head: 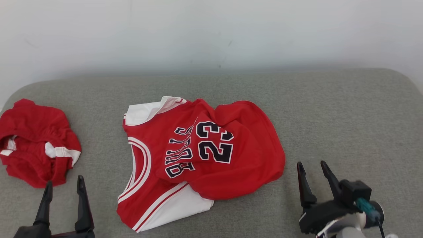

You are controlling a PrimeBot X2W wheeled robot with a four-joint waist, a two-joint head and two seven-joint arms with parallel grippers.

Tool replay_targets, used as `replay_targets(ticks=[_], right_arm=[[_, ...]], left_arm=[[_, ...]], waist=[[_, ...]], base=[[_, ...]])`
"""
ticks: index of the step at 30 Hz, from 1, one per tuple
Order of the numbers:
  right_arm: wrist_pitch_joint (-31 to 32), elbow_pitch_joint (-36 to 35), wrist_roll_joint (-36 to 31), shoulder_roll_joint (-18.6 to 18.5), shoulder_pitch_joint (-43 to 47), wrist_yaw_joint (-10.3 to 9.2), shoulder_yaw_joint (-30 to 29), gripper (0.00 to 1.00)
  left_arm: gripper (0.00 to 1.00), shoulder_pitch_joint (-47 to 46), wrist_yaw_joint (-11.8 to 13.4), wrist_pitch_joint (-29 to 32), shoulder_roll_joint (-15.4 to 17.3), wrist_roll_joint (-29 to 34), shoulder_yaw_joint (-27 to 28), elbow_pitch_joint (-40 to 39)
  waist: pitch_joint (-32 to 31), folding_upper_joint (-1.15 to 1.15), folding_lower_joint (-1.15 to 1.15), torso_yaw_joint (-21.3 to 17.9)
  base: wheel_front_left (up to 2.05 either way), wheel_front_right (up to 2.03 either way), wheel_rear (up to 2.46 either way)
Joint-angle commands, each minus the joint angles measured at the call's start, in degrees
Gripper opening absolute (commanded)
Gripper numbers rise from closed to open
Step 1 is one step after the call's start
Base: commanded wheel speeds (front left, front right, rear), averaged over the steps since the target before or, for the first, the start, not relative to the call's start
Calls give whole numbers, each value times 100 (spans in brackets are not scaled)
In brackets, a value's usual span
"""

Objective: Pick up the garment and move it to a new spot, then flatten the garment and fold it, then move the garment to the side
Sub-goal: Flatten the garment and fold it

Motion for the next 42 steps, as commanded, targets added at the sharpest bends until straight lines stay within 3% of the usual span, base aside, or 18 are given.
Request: replay_targets(ticks=[1,7,15,23,24,25,31,33,42], right_arm=[[55,69,-57,-40,-186,18,39,100],[326,464,24,-244,-740,18,150,100],[866,1692,296,-479,-1489,18,424,100],[1073,2782,667,-509,-1792,18,857,100],[1071,2874,751,-485,-1832,18,909,39],[1071,2966,811,-472,-1875,18,956,0],[633,3189,1073,-695,-2099,13,1096,0],[345,3121,1142,-952,-2087,13,1107,0],[151,2140,1380,-1870,-1195,13,920,0]], left_arm=[[100,155,-104,-17,-119,146,179,-27],[100,292,-458,-17,-530,465,637,-56],[100,263,-1186,-18,-1018,1035,1042,181],[100,292,-1648,-18,-1393,1399,1496,364],[100,283,-1673,-18,-1423,1442,1538,379],[100,277,-1703,-18,-1456,1482,1580,395],[100,319,-1844,-18,-1583,1661,1754,471],[100,389,-1876,-18,-1640,1718,1848,460],[100,574,-1972,-18,-1739,1848,1980,502]], waist=[[38,0,-1,72],[110,0,-1,205],[182,0,-1,415],[162,0,-1,500],[160,0,-1,495],[158,0,-1,487],[87,0,-1,341],[7,0,-1,228],[-191,0,-1,-6]], base=[[0,0,0],[0,0,0],[0,0,0],[0,0,0],[0,0,0],[0,0,0],[0,0,0],[0,0,0],[0,0,0]])
